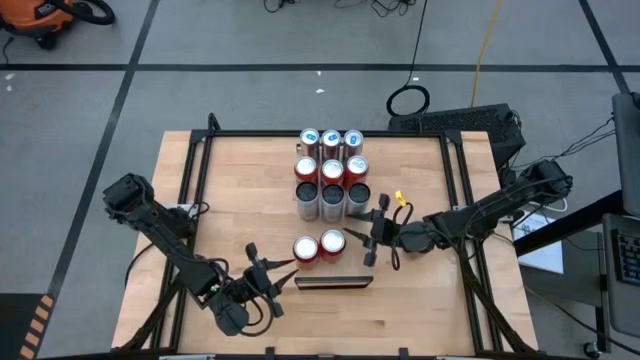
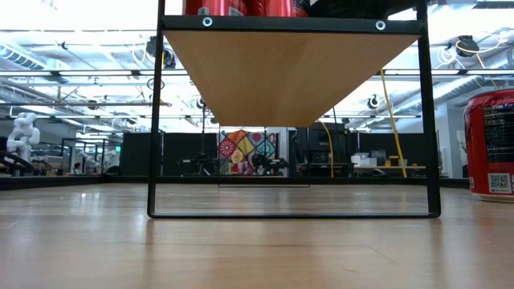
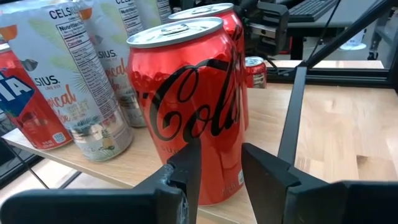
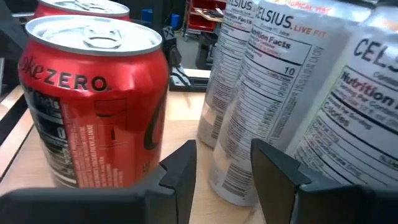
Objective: Place canned beverage on shelf
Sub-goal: Put the left red black soda can on the shelf aligned with the other red black soda can, then put the red black soda can on the shelf aligned with the other red black soda can
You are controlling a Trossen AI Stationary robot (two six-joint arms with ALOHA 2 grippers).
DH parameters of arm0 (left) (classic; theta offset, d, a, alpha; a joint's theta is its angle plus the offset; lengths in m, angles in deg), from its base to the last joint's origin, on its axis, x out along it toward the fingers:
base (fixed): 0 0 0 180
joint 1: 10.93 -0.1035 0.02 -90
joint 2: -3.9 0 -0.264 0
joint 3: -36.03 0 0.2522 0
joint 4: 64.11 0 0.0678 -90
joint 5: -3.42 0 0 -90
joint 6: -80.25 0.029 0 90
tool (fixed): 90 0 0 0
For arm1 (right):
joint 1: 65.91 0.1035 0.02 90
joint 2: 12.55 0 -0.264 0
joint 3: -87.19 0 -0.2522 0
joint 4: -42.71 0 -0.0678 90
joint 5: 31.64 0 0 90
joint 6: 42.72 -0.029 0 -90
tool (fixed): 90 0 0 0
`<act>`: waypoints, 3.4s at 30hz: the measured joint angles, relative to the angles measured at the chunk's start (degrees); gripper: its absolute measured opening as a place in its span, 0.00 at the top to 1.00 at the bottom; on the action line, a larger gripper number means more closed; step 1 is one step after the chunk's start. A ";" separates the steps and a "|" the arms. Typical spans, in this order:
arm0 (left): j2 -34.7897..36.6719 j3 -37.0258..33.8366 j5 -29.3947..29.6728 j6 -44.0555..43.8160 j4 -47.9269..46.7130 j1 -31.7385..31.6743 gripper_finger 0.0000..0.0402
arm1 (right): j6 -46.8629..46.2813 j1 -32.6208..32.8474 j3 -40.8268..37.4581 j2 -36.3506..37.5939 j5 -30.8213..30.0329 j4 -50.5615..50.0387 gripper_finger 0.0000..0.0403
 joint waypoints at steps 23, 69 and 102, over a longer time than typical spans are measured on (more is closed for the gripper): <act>0.00 0.02 0.00 0.20 -4.19 -0.03 0.72 | -2.12 0.89 0.00 -0.02 6.81 0.41 0.69; 2.27 0.02 2.93 4.15 -9.04 -0.49 0.72 | -0.42 0.29 0.00 -0.04 12.72 4.06 0.69; 3.56 0.04 2.86 4.13 -9.03 7.57 0.72 | -11.34 10.55 2.66 8.75 1.81 -12.60 0.69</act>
